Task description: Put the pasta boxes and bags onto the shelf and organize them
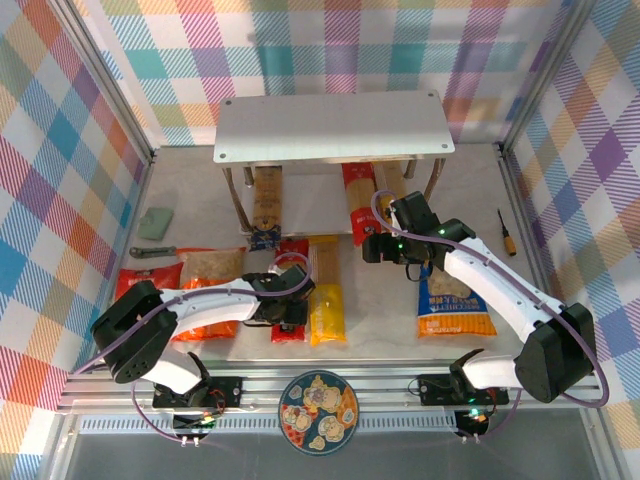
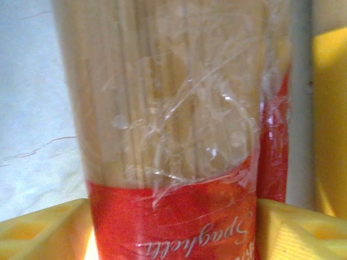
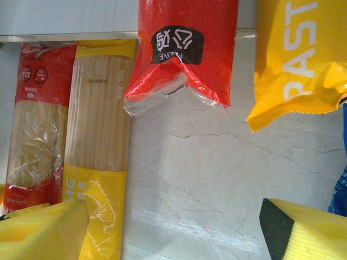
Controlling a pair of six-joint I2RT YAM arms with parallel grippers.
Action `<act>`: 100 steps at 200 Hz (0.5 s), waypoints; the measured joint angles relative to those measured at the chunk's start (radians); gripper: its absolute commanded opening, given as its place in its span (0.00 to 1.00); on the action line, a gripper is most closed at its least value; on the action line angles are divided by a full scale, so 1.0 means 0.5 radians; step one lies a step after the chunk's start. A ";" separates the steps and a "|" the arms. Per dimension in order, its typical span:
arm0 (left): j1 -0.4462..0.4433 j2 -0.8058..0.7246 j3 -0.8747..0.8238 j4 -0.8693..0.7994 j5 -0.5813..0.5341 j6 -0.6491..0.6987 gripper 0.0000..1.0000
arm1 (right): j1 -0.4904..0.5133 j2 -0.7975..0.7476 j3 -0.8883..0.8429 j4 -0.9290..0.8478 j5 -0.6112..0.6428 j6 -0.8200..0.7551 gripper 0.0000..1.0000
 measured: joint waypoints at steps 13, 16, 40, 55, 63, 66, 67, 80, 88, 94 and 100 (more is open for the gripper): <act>0.000 -0.005 0.000 -0.022 -0.021 0.000 0.80 | 0.000 0.000 0.000 0.000 0.000 0.000 0.84; 0.000 -0.005 0.000 -0.027 -0.022 -0.001 0.79 | 0.000 0.000 0.000 0.000 0.000 0.000 0.84; 0.000 -0.004 0.000 -0.014 -0.012 0.004 0.69 | 0.000 0.000 0.000 0.000 0.000 0.000 0.84; 0.000 0.006 0.003 -0.010 -0.004 0.005 0.60 | 0.000 -0.002 0.000 0.000 0.000 0.001 0.84; 0.000 0.014 0.014 -0.013 -0.005 0.003 0.55 | 0.000 -0.004 0.000 -0.001 0.000 0.000 0.84; 0.001 0.016 0.016 -0.014 -0.002 0.004 0.53 | 0.000 -0.007 0.000 -0.001 0.000 0.000 0.84; 0.001 0.018 0.018 -0.015 -0.002 0.010 0.53 | 0.000 -0.007 0.000 -0.001 0.000 0.000 0.84; 0.001 0.021 0.031 -0.035 -0.005 0.009 0.49 | 0.000 -0.014 0.000 -0.002 0.000 0.000 0.84; 0.001 0.021 0.037 -0.043 -0.005 0.009 0.48 | 0.000 -0.021 0.000 -0.002 0.002 0.000 0.84; 0.001 0.021 0.040 -0.049 -0.005 0.009 0.48 | 0.000 -0.026 0.000 -0.002 0.002 0.000 0.84; 0.001 0.021 0.042 -0.050 -0.005 0.009 0.48 | 0.000 -0.031 0.000 -0.002 0.002 0.000 0.84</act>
